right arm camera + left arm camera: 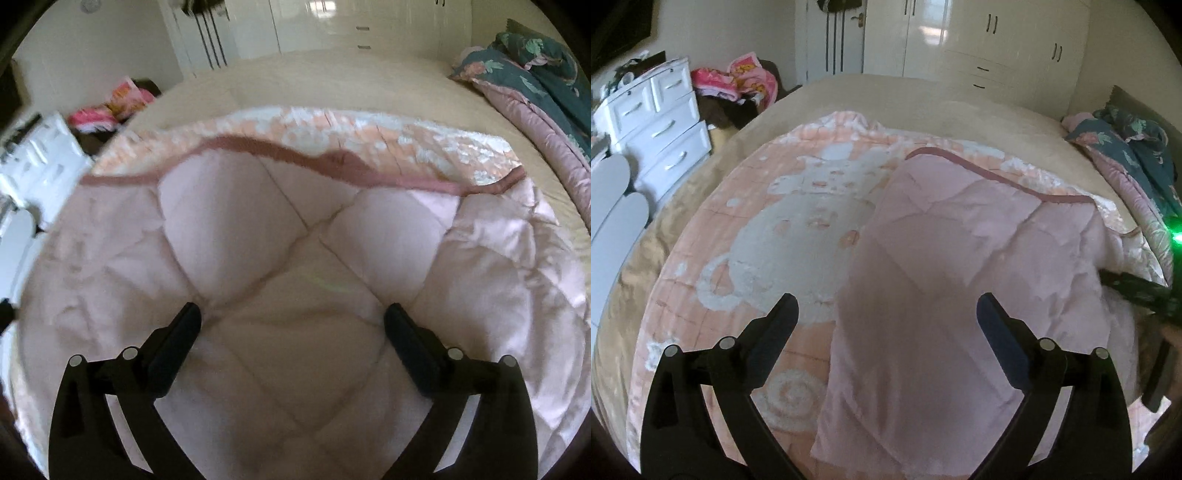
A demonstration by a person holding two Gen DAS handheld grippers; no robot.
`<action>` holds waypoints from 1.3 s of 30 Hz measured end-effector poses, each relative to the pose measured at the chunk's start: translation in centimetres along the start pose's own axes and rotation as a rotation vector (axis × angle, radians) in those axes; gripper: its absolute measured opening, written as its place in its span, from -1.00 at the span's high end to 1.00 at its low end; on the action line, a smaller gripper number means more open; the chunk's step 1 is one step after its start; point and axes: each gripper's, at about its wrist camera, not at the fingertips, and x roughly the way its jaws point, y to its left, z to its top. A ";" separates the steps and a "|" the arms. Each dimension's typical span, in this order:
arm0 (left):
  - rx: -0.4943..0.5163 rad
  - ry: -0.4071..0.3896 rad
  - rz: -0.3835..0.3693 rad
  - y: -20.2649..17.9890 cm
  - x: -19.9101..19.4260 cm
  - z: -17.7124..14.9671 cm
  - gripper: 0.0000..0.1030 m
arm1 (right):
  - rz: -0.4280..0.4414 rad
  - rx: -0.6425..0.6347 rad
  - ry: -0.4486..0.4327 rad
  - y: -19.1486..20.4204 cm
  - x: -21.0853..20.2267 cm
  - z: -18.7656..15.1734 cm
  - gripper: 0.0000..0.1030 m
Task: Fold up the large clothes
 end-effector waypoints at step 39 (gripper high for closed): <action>-0.410 0.181 -0.255 2.3 -1.3 -11.5 -0.82 | 0.068 0.541 -0.126 -15.5 -14.1 -19.2 -0.92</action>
